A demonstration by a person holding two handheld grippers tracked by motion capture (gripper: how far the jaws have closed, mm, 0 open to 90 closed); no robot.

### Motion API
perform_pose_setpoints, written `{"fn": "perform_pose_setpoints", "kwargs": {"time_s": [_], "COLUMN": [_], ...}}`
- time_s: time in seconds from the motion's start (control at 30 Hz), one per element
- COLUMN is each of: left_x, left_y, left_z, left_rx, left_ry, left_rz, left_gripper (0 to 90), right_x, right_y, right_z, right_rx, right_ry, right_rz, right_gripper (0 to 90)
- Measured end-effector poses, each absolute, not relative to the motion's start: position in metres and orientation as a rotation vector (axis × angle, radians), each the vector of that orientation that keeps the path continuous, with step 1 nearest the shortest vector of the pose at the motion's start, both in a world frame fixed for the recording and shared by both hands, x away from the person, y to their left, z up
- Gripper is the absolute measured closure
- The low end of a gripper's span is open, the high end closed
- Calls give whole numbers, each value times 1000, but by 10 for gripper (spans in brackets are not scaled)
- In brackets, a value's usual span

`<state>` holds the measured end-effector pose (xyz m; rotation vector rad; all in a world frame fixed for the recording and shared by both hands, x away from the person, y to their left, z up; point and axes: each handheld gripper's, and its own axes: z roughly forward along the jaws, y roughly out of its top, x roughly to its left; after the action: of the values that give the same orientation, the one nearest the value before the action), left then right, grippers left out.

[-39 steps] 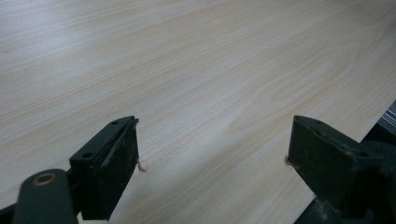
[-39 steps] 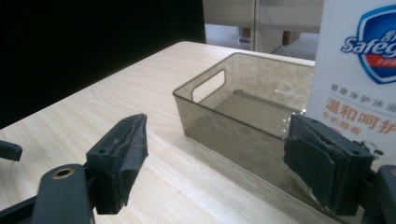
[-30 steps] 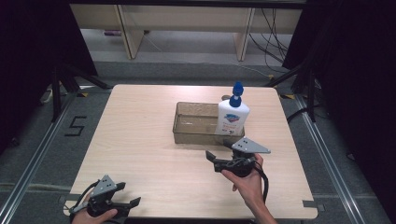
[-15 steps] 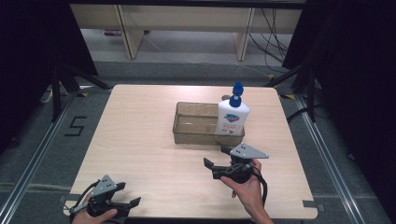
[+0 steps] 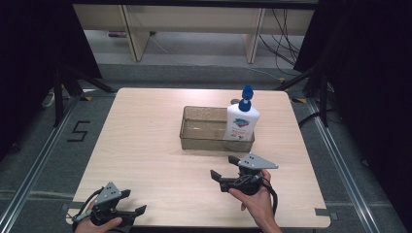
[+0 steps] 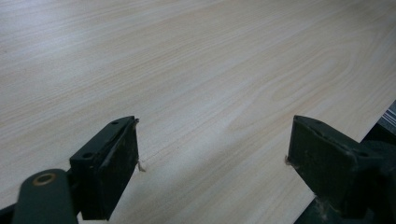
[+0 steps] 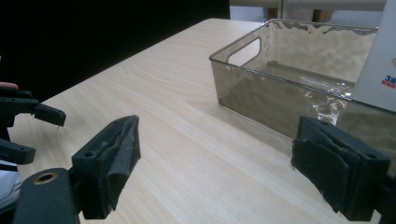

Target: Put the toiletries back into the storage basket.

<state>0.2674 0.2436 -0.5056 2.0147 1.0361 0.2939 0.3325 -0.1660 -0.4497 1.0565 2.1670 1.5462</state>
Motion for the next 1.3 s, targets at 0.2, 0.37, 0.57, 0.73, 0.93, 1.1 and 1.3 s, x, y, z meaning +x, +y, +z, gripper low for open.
{"fn": "perform_pose_setpoints", "kwargs": {"time_s": [0.2,0.37,0.57,0.73,0.93,1.1,1.3], "left_x": [268,267,267,267,267,267,268], "left_y": [244,244,244,244,243,244,244], "left_z": [-505,-505,-505,-505,-506,-506,-506], "left_rx": [2015,2015,2017,2017,2008,2014,2016], "left_ry": [1033,1033,1032,1032,1036,1036,1031], "left_rz": [295,295,295,295,294,294,299], "left_gripper": [156,156,156,156,156,156,156], "right_x": [327,323,320,316,311,309,307], "right_y": [-165,-166,-167,-169,-169,-169,-172], "right_z": [-454,-459,-463,-466,-472,-475,-478], "right_rx": [1086,1075,1062,1082,1099,1090,1088], "right_ry": [2185,2191,2198,2229,2240,2268,2259], "right_rz": [1570,1573,1559,1561,1560,1547,1534], "right_gripper": [156,156,156,156,156,156,156]}}
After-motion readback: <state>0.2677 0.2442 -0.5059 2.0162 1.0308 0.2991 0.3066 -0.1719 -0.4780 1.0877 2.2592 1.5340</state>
